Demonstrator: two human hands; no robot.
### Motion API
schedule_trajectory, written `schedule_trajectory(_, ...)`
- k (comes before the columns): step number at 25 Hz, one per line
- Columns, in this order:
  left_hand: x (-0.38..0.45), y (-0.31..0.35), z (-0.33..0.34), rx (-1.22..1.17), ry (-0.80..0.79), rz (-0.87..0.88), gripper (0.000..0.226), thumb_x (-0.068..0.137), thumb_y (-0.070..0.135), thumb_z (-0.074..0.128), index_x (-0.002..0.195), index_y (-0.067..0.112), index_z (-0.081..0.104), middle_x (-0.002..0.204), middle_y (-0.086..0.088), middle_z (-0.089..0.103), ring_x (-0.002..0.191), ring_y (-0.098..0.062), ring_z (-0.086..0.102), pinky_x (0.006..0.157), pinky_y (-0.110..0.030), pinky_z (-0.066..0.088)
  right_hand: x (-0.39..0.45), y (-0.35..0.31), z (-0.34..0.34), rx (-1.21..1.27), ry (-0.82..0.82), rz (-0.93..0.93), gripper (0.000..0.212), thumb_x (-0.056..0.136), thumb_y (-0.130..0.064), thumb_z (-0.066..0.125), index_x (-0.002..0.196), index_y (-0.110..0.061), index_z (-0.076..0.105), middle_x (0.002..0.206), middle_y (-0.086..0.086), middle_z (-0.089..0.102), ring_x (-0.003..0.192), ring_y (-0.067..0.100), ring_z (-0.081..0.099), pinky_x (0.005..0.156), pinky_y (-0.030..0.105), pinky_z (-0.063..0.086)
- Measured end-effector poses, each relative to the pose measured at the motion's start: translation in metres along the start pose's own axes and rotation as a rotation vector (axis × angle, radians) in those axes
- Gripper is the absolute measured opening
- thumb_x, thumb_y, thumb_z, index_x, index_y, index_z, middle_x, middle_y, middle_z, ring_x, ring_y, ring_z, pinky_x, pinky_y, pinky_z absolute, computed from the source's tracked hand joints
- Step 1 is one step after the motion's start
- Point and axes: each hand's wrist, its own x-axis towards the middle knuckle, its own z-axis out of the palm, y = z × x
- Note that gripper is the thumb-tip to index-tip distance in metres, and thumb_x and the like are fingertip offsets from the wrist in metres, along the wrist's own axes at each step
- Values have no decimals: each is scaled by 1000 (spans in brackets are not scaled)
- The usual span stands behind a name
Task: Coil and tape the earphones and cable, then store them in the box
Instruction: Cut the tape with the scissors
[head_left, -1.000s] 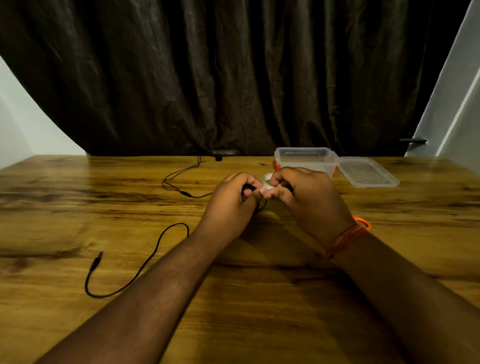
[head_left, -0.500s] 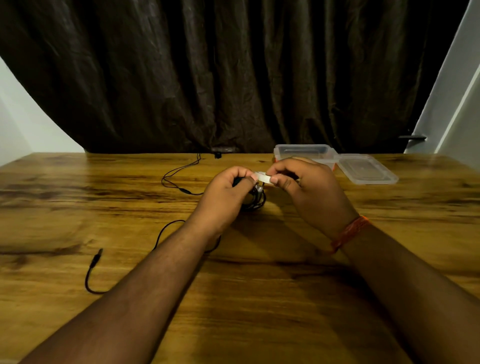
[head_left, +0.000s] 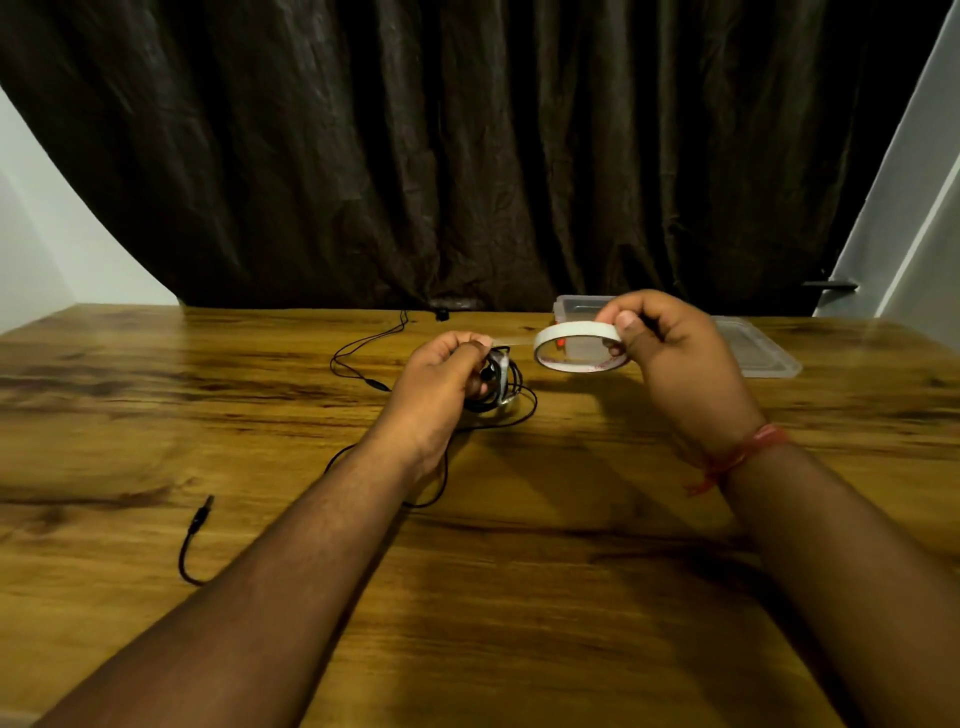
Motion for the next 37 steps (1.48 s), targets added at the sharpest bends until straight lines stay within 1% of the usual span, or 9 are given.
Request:
schedule_trajectory(5,2,1,-1,-119,0,-6,11,98,17,53,90,15,60,67,7,48,49,-3,40,71,-25,44,4,5,-5,260,37,153,35,102,-12,43,80,-23,67,86,0,66,89,24,60,80,42,51)
schedule_trajectory(10,4,2,-4,-238,-41,-55,10,100,15,51,94,11,59,61,4,47,49,-5,48,81,-41,56,3,7,-6,513,-62,321,33,103,-8,38,82,-16,62,82,-1,65,96,23,64,88,45,54)
schedule_trajectory(13,5,2,-3,-233,-23,-44,13,100,14,50,91,10,59,57,2,44,48,-7,49,78,-40,55,3,5,-4,604,-72,358,30,103,-5,36,84,-12,59,79,4,59,93,24,62,88,51,55)
schedule_trajectory(18,7,3,-4,-320,9,-35,9,99,12,52,95,7,58,72,-4,50,62,-11,49,86,-45,58,2,5,1,711,-51,445,26,101,-3,36,91,-7,59,82,7,59,93,26,65,87,56,54)
schedule_trajectory(21,11,4,-8,-345,73,-29,11,98,13,53,89,10,58,77,-5,53,68,-14,54,86,-47,58,-3,5,5,648,-187,432,23,95,-26,49,89,-10,64,75,5,54,76,17,58,84,48,57)
schedule_trajectory(23,11,7,-12,-322,93,-19,12,99,14,52,89,10,57,72,-4,60,66,-17,63,84,-46,59,-7,5,10,493,-289,379,24,94,-27,52,83,-11,65,76,4,54,76,17,56,80,39,56)
schedule_trajectory(29,14,14,-17,-161,109,116,19,101,9,44,85,12,55,81,-16,49,71,-28,64,68,-36,62,-20,15,27,389,-456,417,22,100,-10,46,85,-6,63,97,15,66,115,35,61,103,46,47)
schedule_trajectory(32,11,17,-19,-128,80,133,17,102,10,45,88,11,54,79,-15,51,76,-33,65,60,-31,60,-23,16,31,388,-519,438,23,101,-7,44,87,-4,62,99,17,67,117,32,61,102,43,49)
schedule_trajectory(37,6,25,-18,-71,68,176,17,102,8,44,89,12,53,71,-4,46,51,-5,59,71,-46,62,-24,17,35,343,-553,448,19,100,-7,45,94,0,61,111,23,67,114,28,64,100,40,51)
